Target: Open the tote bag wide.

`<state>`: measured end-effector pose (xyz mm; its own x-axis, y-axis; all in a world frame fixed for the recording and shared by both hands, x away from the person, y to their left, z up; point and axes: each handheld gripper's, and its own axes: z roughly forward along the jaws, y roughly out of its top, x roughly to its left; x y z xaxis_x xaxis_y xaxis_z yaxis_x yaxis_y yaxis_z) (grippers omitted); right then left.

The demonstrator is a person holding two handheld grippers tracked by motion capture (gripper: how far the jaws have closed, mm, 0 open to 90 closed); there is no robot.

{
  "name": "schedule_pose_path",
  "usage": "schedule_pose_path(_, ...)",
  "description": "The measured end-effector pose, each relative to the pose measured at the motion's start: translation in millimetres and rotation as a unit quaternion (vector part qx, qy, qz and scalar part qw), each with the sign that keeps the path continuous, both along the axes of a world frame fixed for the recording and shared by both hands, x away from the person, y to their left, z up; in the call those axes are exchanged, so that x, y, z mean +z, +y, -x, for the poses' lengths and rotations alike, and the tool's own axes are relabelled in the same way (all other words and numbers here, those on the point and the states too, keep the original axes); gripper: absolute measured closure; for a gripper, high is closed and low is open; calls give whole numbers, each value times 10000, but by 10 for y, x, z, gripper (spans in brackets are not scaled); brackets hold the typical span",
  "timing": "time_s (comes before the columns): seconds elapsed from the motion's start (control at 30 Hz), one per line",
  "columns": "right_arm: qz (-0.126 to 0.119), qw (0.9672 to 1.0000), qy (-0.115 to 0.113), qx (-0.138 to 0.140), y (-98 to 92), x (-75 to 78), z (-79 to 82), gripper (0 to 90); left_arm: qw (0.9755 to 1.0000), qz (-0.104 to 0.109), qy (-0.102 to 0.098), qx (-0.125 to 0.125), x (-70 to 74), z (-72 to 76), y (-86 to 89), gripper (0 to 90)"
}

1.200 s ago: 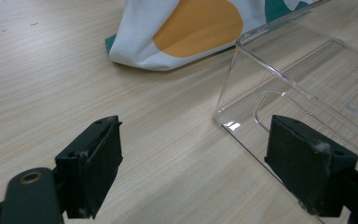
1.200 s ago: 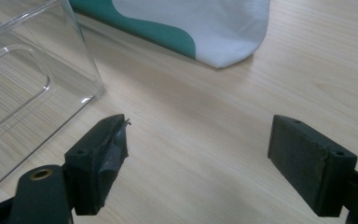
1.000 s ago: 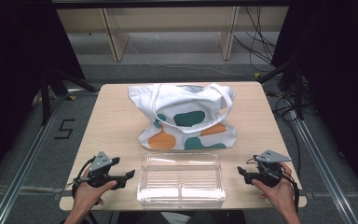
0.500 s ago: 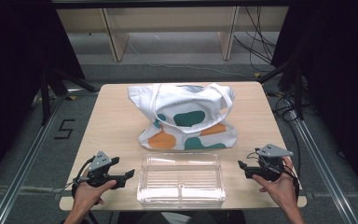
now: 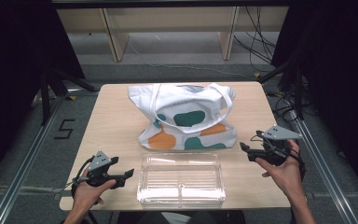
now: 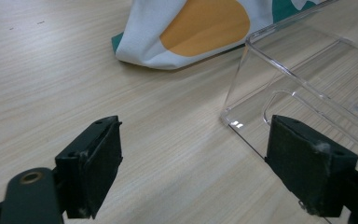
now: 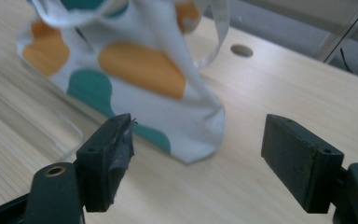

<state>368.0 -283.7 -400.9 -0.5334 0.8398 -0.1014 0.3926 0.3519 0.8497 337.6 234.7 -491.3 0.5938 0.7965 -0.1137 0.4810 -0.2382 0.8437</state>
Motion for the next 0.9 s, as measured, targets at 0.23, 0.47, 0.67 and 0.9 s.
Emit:
schedule_pose_path(0.23,-175,9994,-180,258,143,408,-87,301,10000,10,-2,8,0,1,0,175)
schedule_pose_path(0.47,145,9980,-411,450,354,867,-309,347,10000,-16,-26,-3,-1,2,-3,174)
schedule_pose_path(0.67,359,9964,-399,654,555,1133,-531,401,9999,-75,-94,-21,10,2,6,175)
schedule_pose_path(0.9,629,9943,-468,717,831,1316,-858,468,10000,41,-82,3,14,3,3,175)
